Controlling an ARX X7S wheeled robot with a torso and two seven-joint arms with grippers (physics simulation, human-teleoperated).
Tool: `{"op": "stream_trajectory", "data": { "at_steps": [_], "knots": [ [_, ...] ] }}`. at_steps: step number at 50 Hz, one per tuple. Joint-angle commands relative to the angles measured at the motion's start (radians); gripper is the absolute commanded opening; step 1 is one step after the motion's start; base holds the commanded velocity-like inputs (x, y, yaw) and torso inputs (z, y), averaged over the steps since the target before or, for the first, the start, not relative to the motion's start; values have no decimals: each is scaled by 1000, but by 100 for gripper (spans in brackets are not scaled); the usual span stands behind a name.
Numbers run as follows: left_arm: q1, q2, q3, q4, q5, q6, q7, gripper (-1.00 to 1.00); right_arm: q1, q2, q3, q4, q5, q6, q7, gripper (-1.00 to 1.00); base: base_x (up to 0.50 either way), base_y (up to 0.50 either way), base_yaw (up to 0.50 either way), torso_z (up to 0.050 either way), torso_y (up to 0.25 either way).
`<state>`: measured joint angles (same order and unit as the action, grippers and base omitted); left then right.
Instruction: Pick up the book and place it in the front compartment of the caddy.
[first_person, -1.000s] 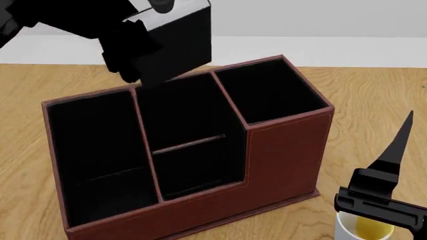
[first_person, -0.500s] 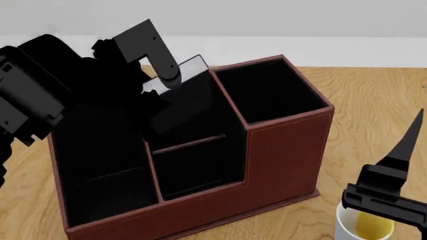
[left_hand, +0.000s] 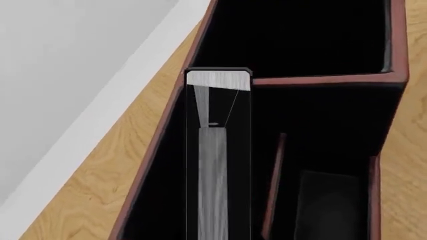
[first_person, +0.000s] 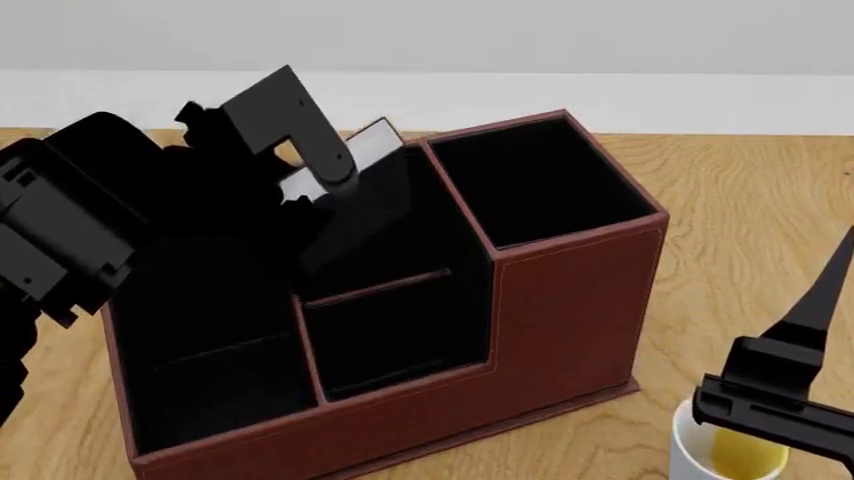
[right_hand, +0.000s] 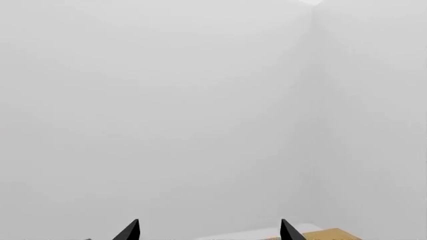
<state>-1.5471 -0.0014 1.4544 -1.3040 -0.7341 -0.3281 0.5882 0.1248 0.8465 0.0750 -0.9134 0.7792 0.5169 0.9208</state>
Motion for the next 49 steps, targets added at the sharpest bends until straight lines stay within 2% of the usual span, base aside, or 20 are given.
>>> {"op": "stream_trajectory", "data": {
  "at_steps": [1, 4, 14, 15, 33, 49],
  "knots": [
    [-2, 1, -73, -3, -16, 51, -92, -100, -15, 2, 4, 1, -2, -6, 0, 100, 0, 0, 0, 0, 0],
    [-2, 1, -73, -3, -16, 51, -92, -100, -60, 13, 44, -2, 4, -27, -9, 100, 0, 0, 0, 0, 0],
    [-2, 1, -73, -3, -16, 51, -92, -100, -73, 12, 44, -3, -2, -33, -9, 100, 0, 0, 0, 0, 1],
    [-2, 1, -73, -3, -16, 51, -92, 100, -78, 12, 48, -3, -3, -37, -11, 100, 0, 0, 0, 0, 0],
    [-2, 1, -73, -3, -16, 51, -92, 100, -15, 3, -11, -2, -8, -5, 10, 100, 0, 0, 0, 0, 1],
    [-2, 1, -73, -3, -16, 51, -92, 100, -15, 18, 2, -4, 9, -7, 6, 100, 0, 0, 0, 0, 0]
  ]
}}
